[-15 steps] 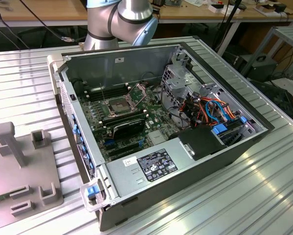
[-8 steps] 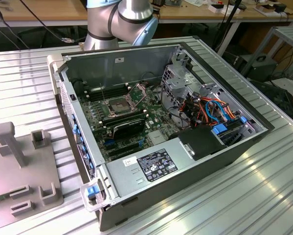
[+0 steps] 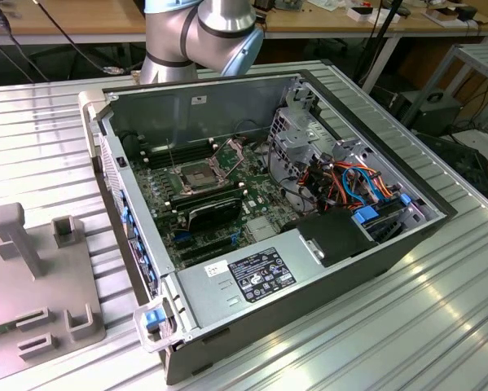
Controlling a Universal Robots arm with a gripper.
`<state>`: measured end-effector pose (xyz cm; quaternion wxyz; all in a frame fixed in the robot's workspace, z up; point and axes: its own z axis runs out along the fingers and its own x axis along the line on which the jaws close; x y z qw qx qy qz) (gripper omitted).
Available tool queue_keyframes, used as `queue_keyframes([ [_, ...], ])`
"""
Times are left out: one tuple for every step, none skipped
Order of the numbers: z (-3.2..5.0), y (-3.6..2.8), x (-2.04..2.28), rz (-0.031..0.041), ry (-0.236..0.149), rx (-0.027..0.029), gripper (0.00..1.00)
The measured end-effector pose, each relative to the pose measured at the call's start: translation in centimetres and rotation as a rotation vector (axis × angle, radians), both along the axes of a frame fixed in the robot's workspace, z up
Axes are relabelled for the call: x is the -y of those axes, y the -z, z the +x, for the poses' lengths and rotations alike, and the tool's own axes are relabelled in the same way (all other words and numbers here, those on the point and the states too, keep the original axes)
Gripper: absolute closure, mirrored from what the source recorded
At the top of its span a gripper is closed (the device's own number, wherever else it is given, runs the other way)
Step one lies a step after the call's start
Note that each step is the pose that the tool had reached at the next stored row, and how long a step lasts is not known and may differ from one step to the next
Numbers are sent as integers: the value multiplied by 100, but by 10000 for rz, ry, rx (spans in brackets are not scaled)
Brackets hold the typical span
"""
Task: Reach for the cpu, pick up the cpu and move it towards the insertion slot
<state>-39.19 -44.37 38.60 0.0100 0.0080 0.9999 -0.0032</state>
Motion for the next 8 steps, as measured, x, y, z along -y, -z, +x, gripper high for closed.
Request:
queue_keyframes([
  [6,0,0,0,1,0,45],
  [17,0,0,0,1,0,45],
  [24,0,0,0,1,0,45],
  [37,0,0,0,0,0,45],
  [48,0,0,0,1,0,45],
  [63,0,0,-1,1,0,45],
  [80,0,0,-1,1,0,45],
  [93,0,0,-1,0,1,45],
])
